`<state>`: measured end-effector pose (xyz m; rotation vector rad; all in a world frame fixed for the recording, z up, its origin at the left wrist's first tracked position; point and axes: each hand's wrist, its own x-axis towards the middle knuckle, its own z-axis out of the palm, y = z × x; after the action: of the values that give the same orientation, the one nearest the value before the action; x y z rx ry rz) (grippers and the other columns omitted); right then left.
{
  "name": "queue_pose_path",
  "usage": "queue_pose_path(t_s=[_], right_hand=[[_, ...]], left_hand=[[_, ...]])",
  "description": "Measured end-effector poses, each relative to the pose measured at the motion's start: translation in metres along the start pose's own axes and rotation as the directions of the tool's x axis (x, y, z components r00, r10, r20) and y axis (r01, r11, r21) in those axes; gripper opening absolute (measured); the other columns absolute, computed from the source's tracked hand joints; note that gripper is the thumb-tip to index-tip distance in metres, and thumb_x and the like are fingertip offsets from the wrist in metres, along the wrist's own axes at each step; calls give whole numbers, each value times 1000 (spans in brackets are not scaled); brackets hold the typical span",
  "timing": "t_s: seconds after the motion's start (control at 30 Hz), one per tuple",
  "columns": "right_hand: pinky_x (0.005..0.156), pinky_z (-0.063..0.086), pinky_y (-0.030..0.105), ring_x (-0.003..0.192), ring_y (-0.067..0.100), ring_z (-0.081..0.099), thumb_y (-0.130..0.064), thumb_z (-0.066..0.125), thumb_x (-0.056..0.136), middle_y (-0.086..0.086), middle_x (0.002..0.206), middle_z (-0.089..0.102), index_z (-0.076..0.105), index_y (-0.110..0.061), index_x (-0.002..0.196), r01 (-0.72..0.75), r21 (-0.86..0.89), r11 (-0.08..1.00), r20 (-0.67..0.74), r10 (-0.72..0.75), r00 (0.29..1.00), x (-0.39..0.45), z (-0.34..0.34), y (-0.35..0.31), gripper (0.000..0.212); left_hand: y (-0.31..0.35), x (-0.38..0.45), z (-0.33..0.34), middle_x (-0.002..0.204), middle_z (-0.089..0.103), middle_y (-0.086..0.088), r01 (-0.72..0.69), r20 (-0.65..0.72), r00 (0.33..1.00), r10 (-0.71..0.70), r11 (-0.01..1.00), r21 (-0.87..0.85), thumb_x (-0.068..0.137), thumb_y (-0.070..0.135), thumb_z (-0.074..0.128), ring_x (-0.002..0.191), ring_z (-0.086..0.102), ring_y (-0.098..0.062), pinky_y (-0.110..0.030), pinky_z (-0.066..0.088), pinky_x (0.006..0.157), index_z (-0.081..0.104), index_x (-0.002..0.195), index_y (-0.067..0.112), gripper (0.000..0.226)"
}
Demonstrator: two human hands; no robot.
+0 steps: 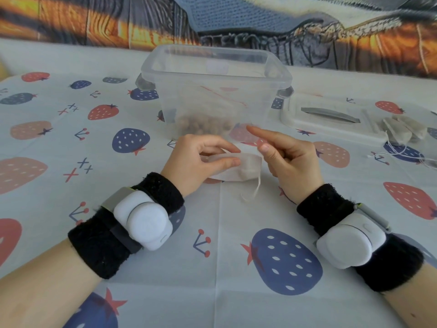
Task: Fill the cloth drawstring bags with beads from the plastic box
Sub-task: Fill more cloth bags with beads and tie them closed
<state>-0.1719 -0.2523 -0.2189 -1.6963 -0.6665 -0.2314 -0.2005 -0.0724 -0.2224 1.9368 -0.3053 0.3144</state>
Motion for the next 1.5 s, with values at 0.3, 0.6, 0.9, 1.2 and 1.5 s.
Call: queue_pose_path(t_s=[0.3, 0.6, 0.9, 1.2, 1.5], right_hand=[[35, 18, 12, 34, 9, 23, 5, 22, 87, 5, 59, 34, 45, -9, 83, -517, 594, 616, -73, 682, 728, 17, -18, 15, 27], [36, 17, 13, 38, 6, 19, -25, 38, 100, -6, 50, 30, 47, -11, 71, -509, 228, 830, 75, 506, 859, 7, -6, 15, 34], [44, 24, 16, 49, 9, 21, -25, 53, 94, 6, 58, 22, 35, -2, 61, -245, -227, 942, 65, 266, 962, 2, -1, 12, 44], [47, 22, 12, 48, 7, 20, -17, 48, 81, -8, 47, 18, 31, -18, 53, -79, -248, 966, 0, 82, 997, 1, 1, 9, 33], [48, 25, 19, 49, 8, 24, -32, 44, 86, -6, 50, 26, 35, -22, 60, -3, -195, 981, -16, 0, 1000, -2, 1, 6, 30]], left_hand=[[-9, 6, -5, 82, 70, 9, -54, -45, 998, 53, 998, -24, 79, 14, 72, 82, 63, -4, -20, 47, 83, 71, 81, 18, 5], [-13, 11, -8, 81, 54, 6, -106, -144, 984, 104, 994, -8, 73, 24, 74, 74, 50, -5, -17, 37, 65, 70, 81, 27, 9], [-9, 7, -7, 80, 62, -1, -42, -101, 995, 29, 991, -130, 73, 12, 77, 75, 60, -7, -22, 47, 67, 71, 78, 19, 11], [-8, 3, -1, 75, 63, -2, -53, -15, 998, 53, 998, 34, 74, 10, 78, 69, 59, -4, -13, 44, 65, 70, 75, 20, 12], [-1, -1, 0, 73, 68, 9, -165, -95, 980, 177, 978, 124, 74, 22, 76, 61, 60, -9, -16, 46, 56, 71, 82, 24, 10]])
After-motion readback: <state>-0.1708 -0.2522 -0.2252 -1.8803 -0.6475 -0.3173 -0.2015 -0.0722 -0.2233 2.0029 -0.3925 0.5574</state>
